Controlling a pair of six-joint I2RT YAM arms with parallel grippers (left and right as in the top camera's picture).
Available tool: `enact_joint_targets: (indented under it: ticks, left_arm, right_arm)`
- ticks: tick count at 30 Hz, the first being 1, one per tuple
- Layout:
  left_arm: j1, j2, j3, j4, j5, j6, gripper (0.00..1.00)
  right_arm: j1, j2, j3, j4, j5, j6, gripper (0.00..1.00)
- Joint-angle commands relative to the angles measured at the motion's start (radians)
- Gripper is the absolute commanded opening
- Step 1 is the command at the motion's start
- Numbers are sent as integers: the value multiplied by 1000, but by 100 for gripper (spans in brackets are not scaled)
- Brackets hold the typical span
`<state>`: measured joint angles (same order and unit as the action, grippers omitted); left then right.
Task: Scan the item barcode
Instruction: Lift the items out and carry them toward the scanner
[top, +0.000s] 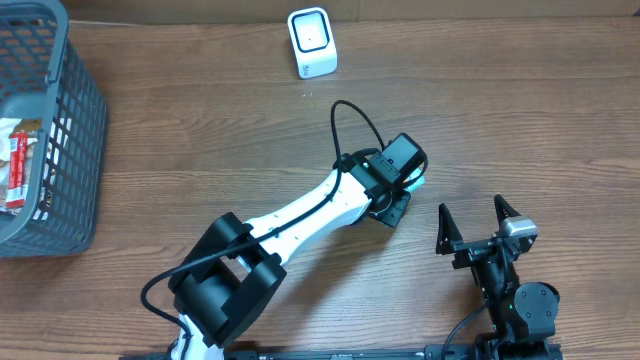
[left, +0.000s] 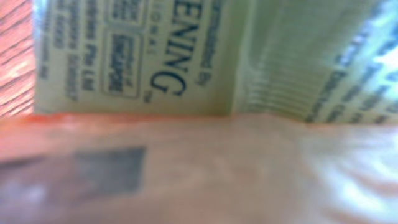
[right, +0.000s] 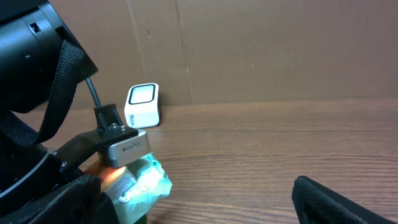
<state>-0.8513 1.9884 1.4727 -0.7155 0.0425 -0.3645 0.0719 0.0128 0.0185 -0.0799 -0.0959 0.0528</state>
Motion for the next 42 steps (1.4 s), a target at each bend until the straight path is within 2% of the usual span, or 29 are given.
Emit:
enact_joint_targets:
  ticks: [1, 6, 8, 9, 14, 26, 42]
  left_arm:
    - [-18, -2, 2, 21, 30, -4, 40]
    - [-29, -2, 2, 17, 30, 5, 62]
    - [-32, -2, 2, 16, 29, 5, 81]
    - [-33, -2, 2, 17, 29, 5, 100]
    - [-33, -5, 9, 14, 29, 6, 100]
    - [-33, -12, 220, -109, 26, 74, 99]
    - [-31, -12, 200, -168, 25, 73, 100]
  right_arm:
    - [-6, -10, -11, 3, 13, 7, 100]
    - [-6, -10, -11, 3, 13, 7, 100]
    - [-6, -10, -11, 3, 13, 7, 100]
    - [-6, -10, -11, 3, 13, 7, 100]
    - [-6, -10, -11, 3, 13, 7, 100]
    - [-6, -10, -11, 3, 13, 7, 100]
    - [-6, -10, -11, 3, 13, 7, 100]
